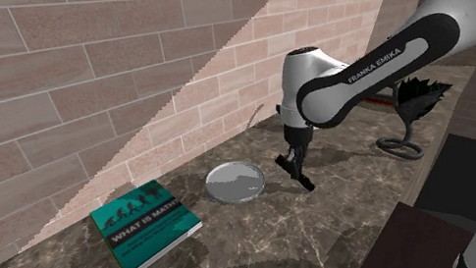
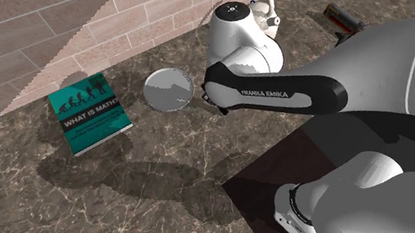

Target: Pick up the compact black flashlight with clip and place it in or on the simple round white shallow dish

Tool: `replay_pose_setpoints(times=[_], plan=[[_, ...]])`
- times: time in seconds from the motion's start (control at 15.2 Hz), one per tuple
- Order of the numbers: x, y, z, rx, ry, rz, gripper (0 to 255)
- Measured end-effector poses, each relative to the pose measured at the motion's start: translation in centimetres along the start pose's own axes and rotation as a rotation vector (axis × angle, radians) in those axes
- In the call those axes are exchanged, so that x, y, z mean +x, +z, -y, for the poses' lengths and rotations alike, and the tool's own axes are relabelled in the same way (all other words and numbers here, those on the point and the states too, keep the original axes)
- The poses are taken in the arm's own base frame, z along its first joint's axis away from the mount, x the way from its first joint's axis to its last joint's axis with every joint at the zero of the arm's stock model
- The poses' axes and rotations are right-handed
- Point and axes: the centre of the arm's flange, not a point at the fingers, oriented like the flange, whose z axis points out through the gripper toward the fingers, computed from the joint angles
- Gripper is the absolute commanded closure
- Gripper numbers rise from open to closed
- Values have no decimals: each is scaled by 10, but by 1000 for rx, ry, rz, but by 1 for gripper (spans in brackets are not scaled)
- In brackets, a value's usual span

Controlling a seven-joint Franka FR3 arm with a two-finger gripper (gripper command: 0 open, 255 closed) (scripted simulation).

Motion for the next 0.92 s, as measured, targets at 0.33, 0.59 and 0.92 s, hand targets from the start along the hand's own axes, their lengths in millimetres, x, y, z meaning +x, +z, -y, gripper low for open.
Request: replay_pose_setpoints(times=[0.33, 0.59, 0.92], plan=[[0, -28, 0, 0, 0, 0, 255], [0, -48, 0, 0, 0, 0, 255], [37, -57, 13, 0, 0, 0, 255]])
